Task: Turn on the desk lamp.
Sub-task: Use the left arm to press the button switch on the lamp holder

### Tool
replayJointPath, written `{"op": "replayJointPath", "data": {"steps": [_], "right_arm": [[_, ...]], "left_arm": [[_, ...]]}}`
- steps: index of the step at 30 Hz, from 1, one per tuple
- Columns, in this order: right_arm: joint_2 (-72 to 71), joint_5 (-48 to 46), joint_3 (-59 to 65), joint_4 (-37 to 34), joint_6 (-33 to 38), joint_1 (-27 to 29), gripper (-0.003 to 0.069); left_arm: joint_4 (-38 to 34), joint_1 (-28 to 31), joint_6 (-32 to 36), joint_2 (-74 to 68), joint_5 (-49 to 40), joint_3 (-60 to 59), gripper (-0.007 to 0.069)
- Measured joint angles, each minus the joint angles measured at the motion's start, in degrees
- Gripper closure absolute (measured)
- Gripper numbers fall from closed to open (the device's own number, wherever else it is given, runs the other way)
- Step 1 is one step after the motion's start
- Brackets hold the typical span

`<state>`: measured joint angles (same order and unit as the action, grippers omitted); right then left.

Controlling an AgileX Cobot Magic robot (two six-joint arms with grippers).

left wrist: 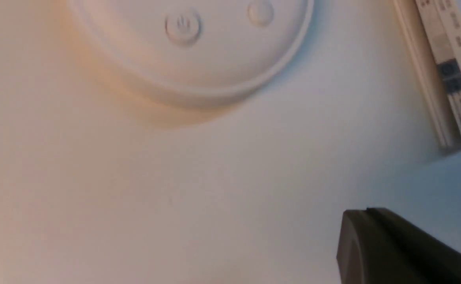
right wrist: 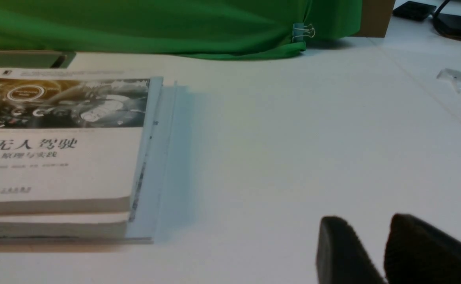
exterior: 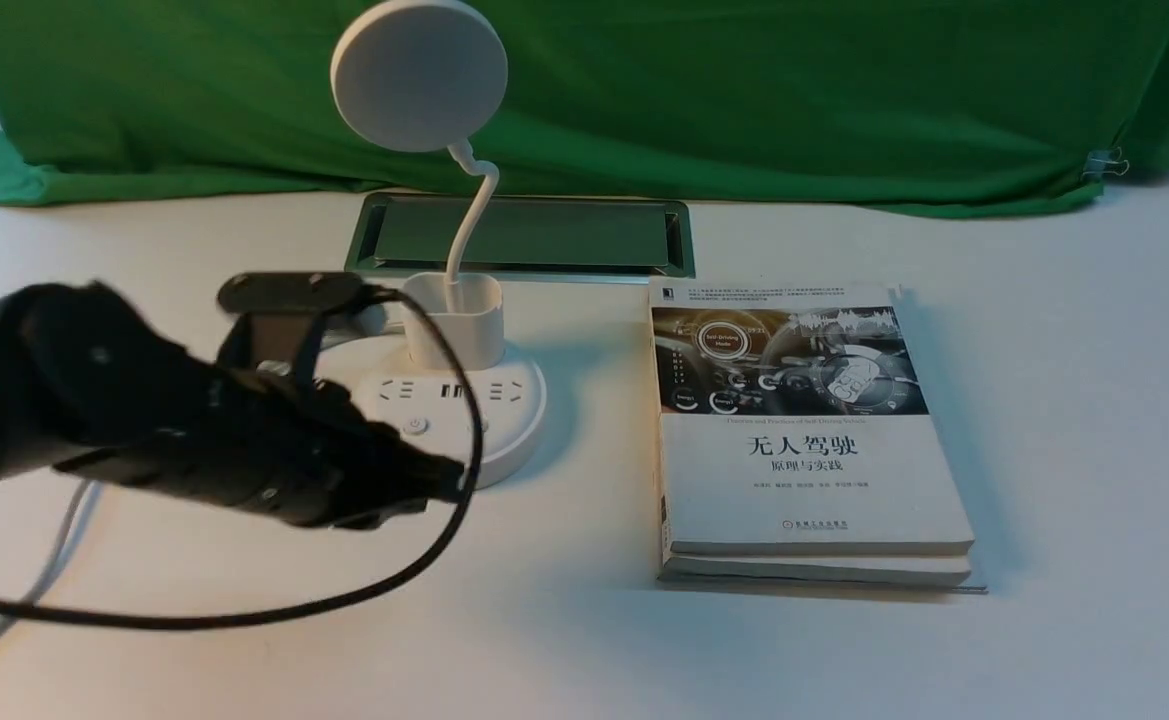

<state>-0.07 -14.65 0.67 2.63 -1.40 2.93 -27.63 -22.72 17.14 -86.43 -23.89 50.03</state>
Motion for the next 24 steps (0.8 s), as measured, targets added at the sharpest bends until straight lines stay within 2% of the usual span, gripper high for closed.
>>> {"op": "replayJointPath", "data": {"steps": [3,10,18,24], "right_arm": [[0.00,0.00,0.00,0.00,0.00,0.00,0.0418],[0.00,0.00,0.00,0.00,0.00,0.00,0.0418],[0.00,0.00,0.00,0.00,0.00,0.00,0.0418],[0.00,0.00,0.00,0.00,0.00,0.00,0.0418]], "left_arm": [[7.91,-1.80,-6.46,-4.62,3.29,5.17,0.0622],[13.99,-2.05,-8.54,-13.44,7.49,10.37,0.0622],[14.85,-2.05,-8.76,-17.39,12.40,11.30,0.0622],[14.79,-2.05,-9.21,-17.93,12.71,11.36,0.0622]]}}
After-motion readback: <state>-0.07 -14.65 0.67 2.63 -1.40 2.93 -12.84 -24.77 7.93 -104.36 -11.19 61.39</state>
